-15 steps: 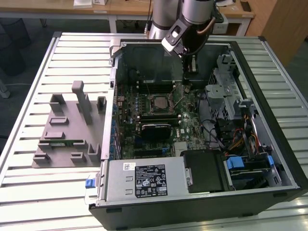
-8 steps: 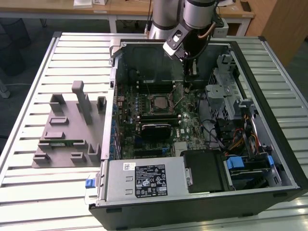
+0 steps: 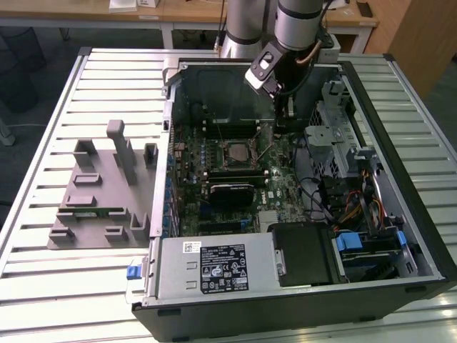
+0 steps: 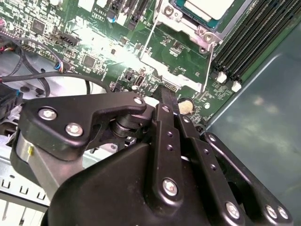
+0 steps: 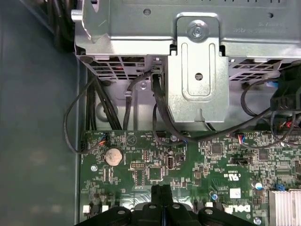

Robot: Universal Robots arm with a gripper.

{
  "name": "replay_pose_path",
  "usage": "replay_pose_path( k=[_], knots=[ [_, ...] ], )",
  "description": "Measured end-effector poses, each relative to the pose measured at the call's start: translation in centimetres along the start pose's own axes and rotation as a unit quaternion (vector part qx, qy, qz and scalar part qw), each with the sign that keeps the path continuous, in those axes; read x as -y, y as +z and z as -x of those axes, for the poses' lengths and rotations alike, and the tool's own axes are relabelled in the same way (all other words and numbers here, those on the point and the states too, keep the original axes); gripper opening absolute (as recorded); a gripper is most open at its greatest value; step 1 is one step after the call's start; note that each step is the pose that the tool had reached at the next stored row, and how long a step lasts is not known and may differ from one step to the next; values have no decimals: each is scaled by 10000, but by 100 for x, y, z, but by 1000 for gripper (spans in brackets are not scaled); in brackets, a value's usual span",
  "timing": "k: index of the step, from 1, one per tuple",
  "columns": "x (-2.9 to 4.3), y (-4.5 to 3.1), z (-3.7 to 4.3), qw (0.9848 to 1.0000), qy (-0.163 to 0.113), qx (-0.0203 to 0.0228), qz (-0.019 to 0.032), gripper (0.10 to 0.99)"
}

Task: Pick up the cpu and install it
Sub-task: 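Close the cpu cover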

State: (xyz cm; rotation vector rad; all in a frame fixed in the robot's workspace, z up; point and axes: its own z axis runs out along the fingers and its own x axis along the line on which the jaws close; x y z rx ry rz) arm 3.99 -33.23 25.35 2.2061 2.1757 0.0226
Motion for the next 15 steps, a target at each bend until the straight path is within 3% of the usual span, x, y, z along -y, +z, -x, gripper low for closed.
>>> replay_pose_path(
  k=[15],
  knots=[
    [-14,92,-2,10000,0,-1,0,106]
  ],
)
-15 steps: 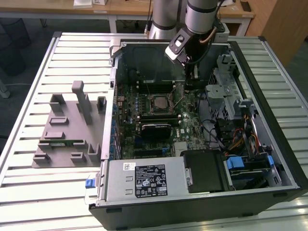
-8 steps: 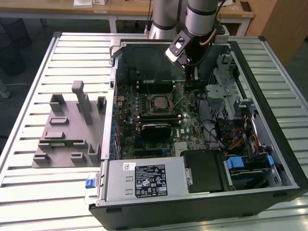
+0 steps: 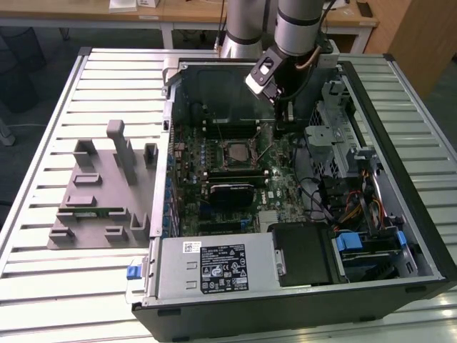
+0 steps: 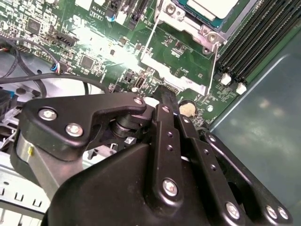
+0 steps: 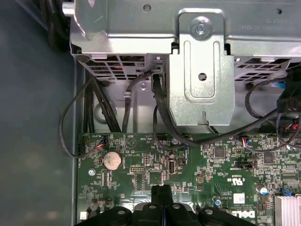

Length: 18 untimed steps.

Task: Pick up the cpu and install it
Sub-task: 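Close the cpu cover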

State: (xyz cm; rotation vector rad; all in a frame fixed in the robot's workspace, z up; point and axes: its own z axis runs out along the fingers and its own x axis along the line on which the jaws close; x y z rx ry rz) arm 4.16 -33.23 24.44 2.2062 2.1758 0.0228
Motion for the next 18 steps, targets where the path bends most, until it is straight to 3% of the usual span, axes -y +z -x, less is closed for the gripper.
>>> replay_pose_path(
  k=[10,18],
  knots=[
    [76,7,-3,10000,0,0,0,106],
    [200,3,-1,10000,1,0,0,106]
  ],
)
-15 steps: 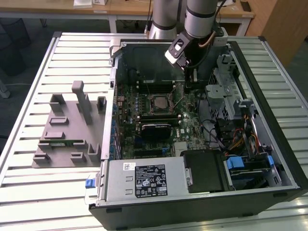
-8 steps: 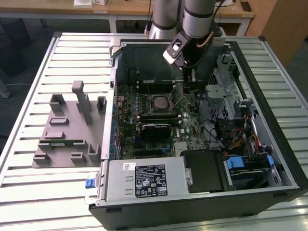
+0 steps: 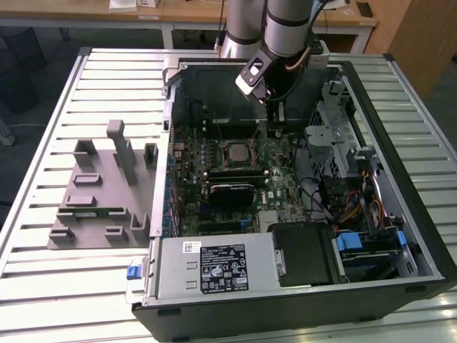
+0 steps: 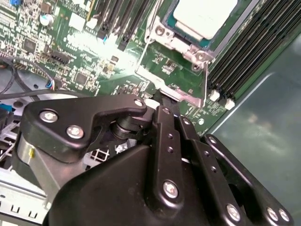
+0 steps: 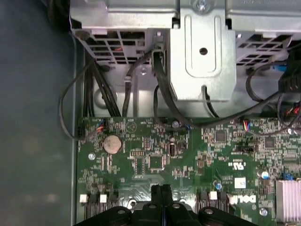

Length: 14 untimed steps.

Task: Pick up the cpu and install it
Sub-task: 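Close the cpu cover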

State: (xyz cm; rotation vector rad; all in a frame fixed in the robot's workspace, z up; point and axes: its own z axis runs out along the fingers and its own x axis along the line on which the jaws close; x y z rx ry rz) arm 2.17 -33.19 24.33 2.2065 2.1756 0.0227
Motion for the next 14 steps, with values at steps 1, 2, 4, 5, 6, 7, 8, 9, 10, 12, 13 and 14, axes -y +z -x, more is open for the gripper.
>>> replay_pose_path(
  k=[1,2,4,5,6,7,8,9,10,12,13,14],
  knots=[
    [16,-1,0,10000,0,0,0,106],
    [33,-1,1,10000,0,0,0,106],
    [84,-2,1,10000,0,0,0,106],
    [112,-3,2,10000,0,0,0,106],
    [133,-3,2,10000,1,-1,0,106],
    [151,-2,2,10000,0,-1,0,106],
    [170,-1,2,10000,0,-1,0,106],
    [191,1,2,10000,0,-1,0,106],
    [211,4,3,10000,0,-1,0,106],
    [249,9,3,10000,1,0,0,106],
    [266,13,3,10000,0,-1,0,106],
    [280,17,3,10000,0,-1,0,106]
  ],
)
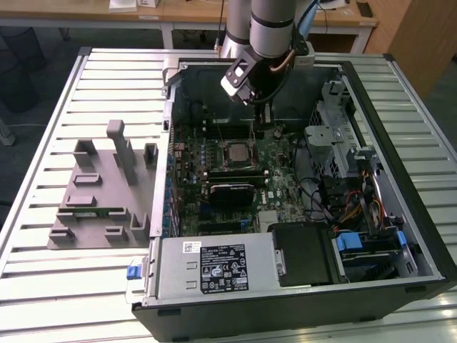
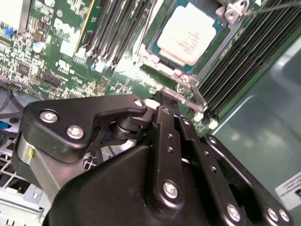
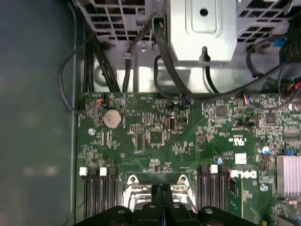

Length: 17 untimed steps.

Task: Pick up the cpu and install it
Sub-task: 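Close the cpu cover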

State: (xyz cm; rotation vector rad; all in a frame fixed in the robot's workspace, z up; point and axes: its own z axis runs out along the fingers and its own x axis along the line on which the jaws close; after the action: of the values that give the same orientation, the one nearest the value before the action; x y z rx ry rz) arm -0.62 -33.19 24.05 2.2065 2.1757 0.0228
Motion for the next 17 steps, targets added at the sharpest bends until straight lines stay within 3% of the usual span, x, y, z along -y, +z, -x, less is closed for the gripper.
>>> replay_pose_path(
  k=[7,17],
  knots=[
    [82,36,1,10000,2,0,0,106],
    [202,168,6,10000,2,0,-7,106]
  ],
)
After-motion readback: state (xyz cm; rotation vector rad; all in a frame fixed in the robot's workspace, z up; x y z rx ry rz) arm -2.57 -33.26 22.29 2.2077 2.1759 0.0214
